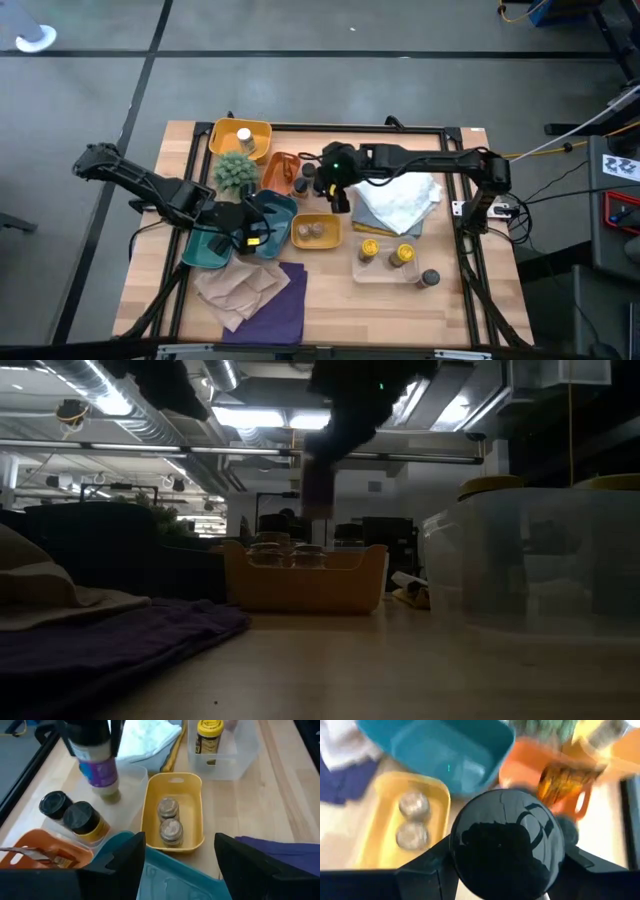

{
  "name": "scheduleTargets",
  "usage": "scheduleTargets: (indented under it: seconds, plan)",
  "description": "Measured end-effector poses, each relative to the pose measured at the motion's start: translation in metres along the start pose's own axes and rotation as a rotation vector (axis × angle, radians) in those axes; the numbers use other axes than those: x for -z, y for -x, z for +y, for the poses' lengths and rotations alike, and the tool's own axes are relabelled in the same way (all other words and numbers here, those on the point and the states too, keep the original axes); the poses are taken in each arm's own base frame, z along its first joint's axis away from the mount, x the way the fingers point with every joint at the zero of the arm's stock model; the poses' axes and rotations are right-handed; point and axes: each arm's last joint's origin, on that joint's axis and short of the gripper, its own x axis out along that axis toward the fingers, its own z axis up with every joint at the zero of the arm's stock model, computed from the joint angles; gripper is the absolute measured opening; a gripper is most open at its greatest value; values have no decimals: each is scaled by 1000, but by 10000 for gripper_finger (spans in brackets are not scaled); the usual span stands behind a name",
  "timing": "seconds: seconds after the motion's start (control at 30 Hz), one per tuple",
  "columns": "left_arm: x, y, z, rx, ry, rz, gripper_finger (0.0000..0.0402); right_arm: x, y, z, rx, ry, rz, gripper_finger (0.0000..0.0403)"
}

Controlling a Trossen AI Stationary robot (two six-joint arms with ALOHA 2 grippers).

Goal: Sort spices by type
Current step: Put the left black seasoning bottle into the top transparent bin

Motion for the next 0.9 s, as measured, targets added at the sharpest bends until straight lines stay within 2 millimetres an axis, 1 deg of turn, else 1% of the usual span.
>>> scheduleTargets:
  seconds: [0.1,0.23,0.4,0.67,0.9]
  plan:
    - [0,-1,0,-5,1,3,221,6,-14,-3,2,-7,4,216]
    - [0,-1,0,-5,0,1,221,11,-33,-2,1,-6,2,216]
    - [0,-1,0,-6,-3,3,221,21,-52,-1,21,-4,78,216]
    - [0,-1,0,-6,-4,4,221,29,-71,0,22,17,123,216]
    - [0,-1,0,-6,-3,4,221,31,-75,0,23,19,138,217]
